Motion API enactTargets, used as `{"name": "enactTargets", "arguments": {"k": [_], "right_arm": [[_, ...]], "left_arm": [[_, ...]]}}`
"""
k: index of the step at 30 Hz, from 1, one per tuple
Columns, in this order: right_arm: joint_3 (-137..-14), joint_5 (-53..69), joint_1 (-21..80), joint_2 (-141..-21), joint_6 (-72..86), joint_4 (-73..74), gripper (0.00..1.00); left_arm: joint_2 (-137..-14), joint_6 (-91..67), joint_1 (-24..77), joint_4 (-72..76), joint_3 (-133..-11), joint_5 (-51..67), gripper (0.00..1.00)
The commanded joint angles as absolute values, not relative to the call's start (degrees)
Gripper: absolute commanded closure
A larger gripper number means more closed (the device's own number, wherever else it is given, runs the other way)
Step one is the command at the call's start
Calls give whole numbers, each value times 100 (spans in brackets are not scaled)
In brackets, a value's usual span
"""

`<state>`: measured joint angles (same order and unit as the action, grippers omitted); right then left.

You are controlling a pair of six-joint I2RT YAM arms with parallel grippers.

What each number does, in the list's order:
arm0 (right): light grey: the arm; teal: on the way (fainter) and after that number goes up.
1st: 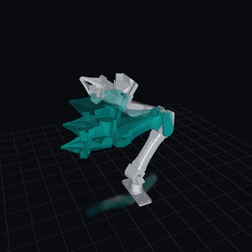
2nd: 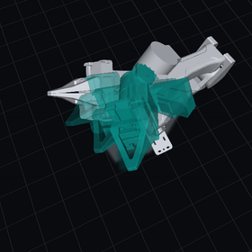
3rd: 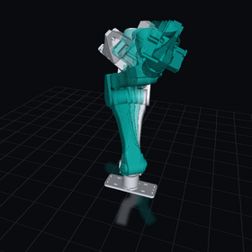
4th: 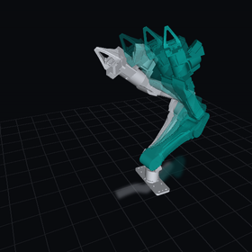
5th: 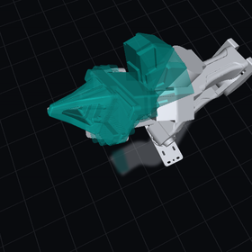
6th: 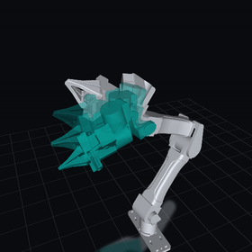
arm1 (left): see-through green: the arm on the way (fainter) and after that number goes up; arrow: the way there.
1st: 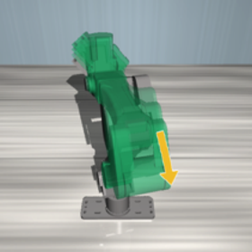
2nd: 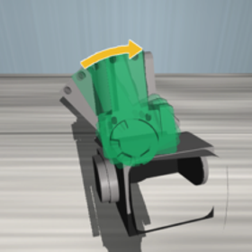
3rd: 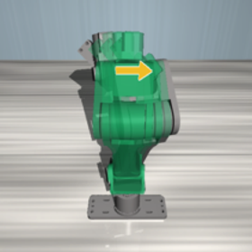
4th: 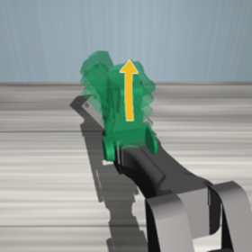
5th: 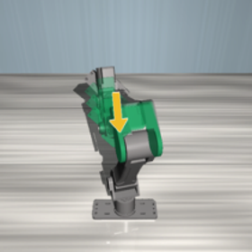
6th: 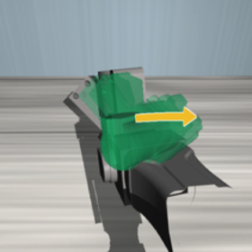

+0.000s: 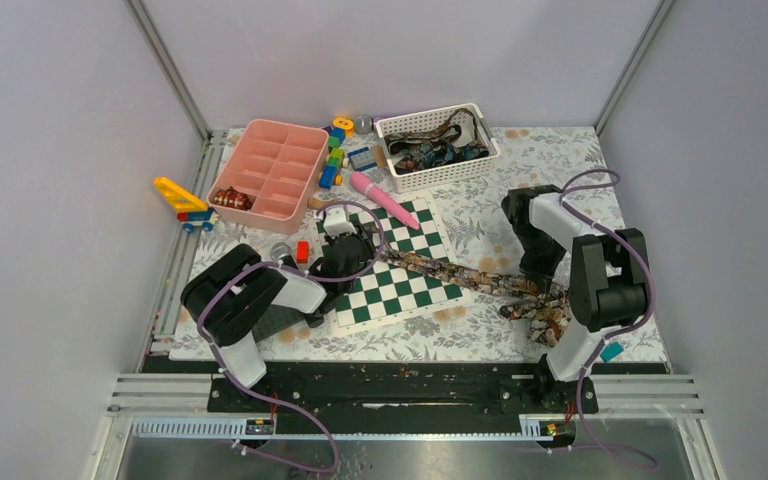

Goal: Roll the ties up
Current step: Flatten out the tie at the center of the board.

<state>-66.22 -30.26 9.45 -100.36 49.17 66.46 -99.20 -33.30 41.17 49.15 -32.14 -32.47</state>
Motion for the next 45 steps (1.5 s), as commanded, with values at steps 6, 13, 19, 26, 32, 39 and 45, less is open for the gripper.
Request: {"name": "enactTargets", "arguments": {"k": [6, 13, 19, 26, 32, 39, 45], "right_arm": [[-6227, -2642, 926, -9434, 4607, 6137, 100], [-5996, -2543, 928, -9226, 4546, 5970, 100], [-5917, -2455, 924, -9072, 4422, 5893, 100], [-5535, -1899, 923, -8255, 4062, 5307, 94], [-5379, -1886, 923, -7759, 3970, 5151, 60], [-5507, -1932, 923, -7662, 3897, 5223, 47], [-5143, 37, 967, -7077, 3404, 3604, 54]], "left_arm": [[-9415, -4036, 4091, 4352, -3098, -3236, 64], [-9016, -4179, 4087, 4165, -2798, -3393, 68], [-8734, -4181, 4072, 4121, -2574, -3224, 74], [-7829, -4372, 4062, 3346, -2523, -3276, 69], [-7506, -4477, 4045, 2525, -3001, -3423, 50], [-8072, -4471, 4028, 2582, -3412, -3344, 35], [-8638, -4606, 4031, 2676, -3767, -3178, 28]]}}
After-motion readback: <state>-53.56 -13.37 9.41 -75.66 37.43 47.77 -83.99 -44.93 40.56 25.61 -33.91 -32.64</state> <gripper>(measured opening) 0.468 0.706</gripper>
